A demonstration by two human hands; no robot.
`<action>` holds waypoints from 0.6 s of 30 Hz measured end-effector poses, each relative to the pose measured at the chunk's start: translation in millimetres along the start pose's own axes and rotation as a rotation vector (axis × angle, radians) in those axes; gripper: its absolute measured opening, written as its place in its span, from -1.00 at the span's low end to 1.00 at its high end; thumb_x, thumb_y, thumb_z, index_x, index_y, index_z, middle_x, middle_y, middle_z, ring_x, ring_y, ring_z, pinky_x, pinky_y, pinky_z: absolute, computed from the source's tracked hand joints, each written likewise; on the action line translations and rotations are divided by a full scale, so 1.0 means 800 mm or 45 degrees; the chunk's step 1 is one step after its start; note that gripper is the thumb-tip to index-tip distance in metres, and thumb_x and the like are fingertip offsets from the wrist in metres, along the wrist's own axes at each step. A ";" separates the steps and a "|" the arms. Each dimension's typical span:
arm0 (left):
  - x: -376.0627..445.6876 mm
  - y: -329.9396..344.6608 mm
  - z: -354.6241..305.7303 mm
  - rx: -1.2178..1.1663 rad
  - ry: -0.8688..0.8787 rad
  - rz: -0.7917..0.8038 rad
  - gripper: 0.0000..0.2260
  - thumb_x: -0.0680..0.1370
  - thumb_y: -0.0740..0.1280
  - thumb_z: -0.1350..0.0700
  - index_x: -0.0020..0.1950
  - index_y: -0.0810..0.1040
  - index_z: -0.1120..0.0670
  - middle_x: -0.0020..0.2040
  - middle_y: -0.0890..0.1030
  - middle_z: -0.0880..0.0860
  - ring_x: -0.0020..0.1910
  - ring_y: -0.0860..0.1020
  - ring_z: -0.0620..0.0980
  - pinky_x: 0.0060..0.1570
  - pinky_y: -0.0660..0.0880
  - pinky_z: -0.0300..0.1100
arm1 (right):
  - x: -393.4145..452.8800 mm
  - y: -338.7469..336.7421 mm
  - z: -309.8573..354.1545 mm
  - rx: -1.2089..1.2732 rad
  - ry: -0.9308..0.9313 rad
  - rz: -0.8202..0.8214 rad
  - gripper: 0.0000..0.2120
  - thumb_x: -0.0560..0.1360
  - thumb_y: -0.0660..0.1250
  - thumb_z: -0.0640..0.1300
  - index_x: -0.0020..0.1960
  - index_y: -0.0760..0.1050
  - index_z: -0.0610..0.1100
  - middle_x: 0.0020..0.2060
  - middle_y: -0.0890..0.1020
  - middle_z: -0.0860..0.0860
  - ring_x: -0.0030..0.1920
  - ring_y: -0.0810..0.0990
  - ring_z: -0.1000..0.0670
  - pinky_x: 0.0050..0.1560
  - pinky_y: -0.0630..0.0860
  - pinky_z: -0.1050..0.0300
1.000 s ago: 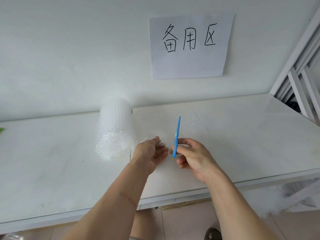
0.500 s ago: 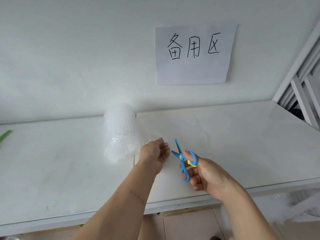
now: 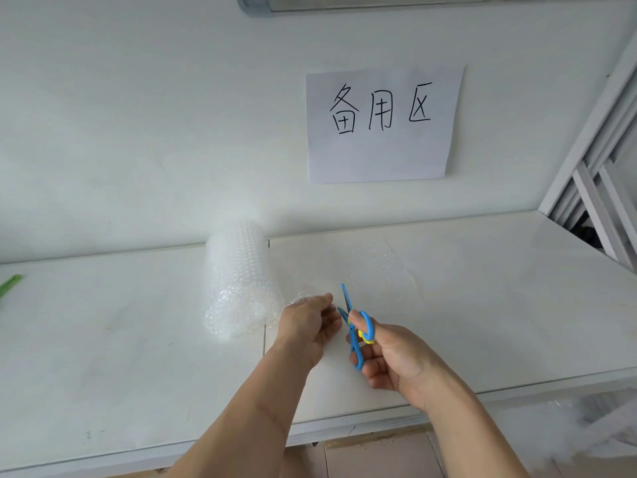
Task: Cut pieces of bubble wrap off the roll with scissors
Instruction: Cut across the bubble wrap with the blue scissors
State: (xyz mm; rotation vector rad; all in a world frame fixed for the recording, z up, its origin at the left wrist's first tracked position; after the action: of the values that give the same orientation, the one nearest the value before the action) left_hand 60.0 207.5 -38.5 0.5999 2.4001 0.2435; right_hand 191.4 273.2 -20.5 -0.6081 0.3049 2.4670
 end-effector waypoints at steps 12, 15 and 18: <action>0.004 0.003 0.003 0.002 0.009 0.010 -0.96 0.54 0.35 0.29 -0.08 0.57 0.26 -0.23 0.59 0.19 -0.30 0.58 0.06 -0.31 0.61 -0.14 | 0.011 0.002 0.004 -0.012 -0.003 -0.057 -0.56 0.37 0.45 0.26 -0.09 0.62 -0.13 -0.33 0.63 -0.09 -0.48 0.43 0.05 -0.45 0.44 0.20; 0.003 0.004 0.003 -0.001 0.008 0.020 -0.96 0.55 0.34 0.29 -0.07 0.57 0.27 -0.21 0.59 0.20 -0.29 0.58 0.06 -0.27 0.62 -0.13 | 0.012 0.002 0.004 -0.013 -0.023 -0.069 -0.57 0.37 0.45 0.26 -0.09 0.62 -0.12 -0.34 0.62 -0.07 -0.49 0.41 0.06 -0.46 0.43 0.21; 0.004 0.003 0.004 0.004 0.009 0.013 -0.95 0.54 0.35 0.30 -0.04 0.57 0.28 -0.21 0.59 0.20 -0.27 0.58 0.07 -0.27 0.62 -0.12 | 0.013 0.000 0.004 -0.017 -0.043 -0.082 -0.54 0.39 0.45 0.23 -0.04 0.63 -0.17 -0.33 0.62 -0.07 -0.50 0.39 0.08 -0.48 0.42 0.23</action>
State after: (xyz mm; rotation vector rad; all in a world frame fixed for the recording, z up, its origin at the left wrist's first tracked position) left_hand 60.6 211.1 -41.7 0.6143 2.4051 0.2463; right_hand 182.7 279.5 -22.6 -0.5719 0.2519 2.4164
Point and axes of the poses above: each hand's wrist, its own x-axis towards the middle knuckle, its own y-axis out of the palm, z = x × y, the point moved 8 cm from there along x, towards the middle knuckle
